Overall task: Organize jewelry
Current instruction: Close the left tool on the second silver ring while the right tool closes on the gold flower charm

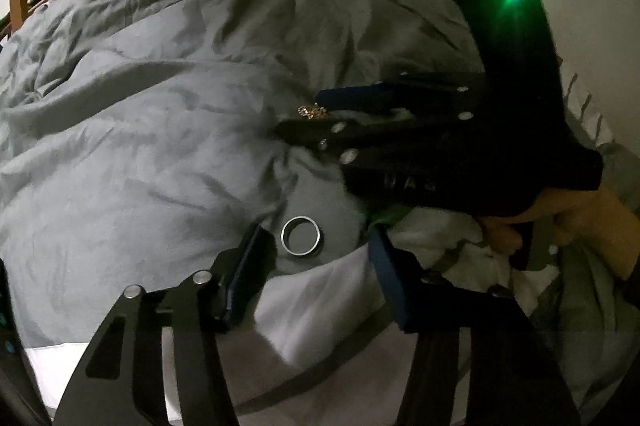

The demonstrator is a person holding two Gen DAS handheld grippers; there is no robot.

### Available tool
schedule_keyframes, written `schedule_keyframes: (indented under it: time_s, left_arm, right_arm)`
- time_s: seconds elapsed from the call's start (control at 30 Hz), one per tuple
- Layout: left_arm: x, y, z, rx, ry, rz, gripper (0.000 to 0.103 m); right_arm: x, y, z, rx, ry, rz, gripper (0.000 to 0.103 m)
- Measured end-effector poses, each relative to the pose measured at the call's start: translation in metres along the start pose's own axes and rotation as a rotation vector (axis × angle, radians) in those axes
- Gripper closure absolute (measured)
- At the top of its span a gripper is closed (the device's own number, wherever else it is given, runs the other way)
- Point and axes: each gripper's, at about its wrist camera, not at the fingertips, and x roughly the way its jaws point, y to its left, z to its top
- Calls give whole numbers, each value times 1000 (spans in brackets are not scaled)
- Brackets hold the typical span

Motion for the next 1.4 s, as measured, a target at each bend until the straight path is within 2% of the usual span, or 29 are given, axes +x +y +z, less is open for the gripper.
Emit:
schedule_keyframes:
  time_s: [0.13, 0.2, 0.57, 0.93, 1.1, 1.17, 1.3, 1.4]
  left_arm:
    - [-4, -2, 1, -4, 7, -13, 65]
    - [-4, -2, 1, -7, 12, -19, 68]
    - [-4, 0, 3, -19, 11, -38, 71]
    - [-11, 6, 4, -48, -2, -83, 71]
    - [-7, 4, 2, -39, 19, -53, 71]
    - [-7, 4, 2, -37, 22, -52, 73]
    - [-6, 5, 5, -47, 13, -61, 83]
    - [-7, 5, 5, -40, 4, -55, 83]
  right_arm:
    - [-4, -9, -1, 44, -18, -4, 85]
    - [-6, -11, -2, 52, -28, -2, 88]
    - [-21, -16, 2, 87, -105, 51, 88]
    - [-16, -18, 2, 96, -78, 47, 88]
    - [-15, -18, 0, 94, -72, 45, 88]
    - [-13, -18, -1, 90, -59, 38, 88]
    - [-11, -17, -1, 86, -54, 38, 88]
    - [-13, -18, -1, 88, -73, 47, 93]
